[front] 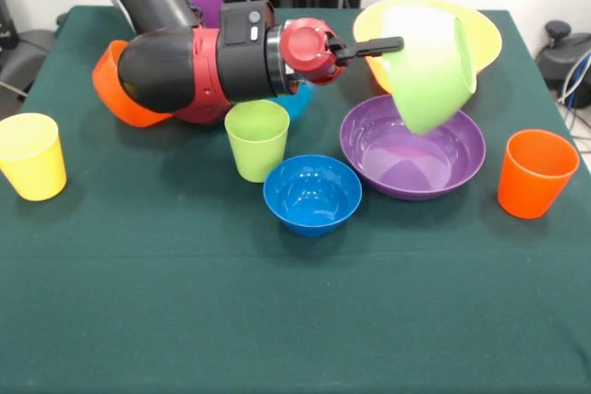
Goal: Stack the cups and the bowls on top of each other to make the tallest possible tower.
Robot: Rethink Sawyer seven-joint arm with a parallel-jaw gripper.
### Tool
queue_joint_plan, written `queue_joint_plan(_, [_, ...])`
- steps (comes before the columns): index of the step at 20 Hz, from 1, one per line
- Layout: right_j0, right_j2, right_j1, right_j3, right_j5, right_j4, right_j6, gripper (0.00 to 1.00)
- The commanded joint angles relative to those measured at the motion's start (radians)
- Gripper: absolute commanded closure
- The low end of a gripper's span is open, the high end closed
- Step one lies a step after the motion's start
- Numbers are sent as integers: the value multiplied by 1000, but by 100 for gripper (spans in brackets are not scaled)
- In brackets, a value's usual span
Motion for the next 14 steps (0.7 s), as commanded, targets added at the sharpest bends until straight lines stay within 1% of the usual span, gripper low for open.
queue_joint_plan(1, [2, -41, 68, -106, -70, -44, -238, 100])
queue_joint_plan(5, [-1, -17, 65, -85, -94, -47, -204, 100])
queue_joint_plan(14, [11, 3, 88, -122, -95, -48, -231, 100])
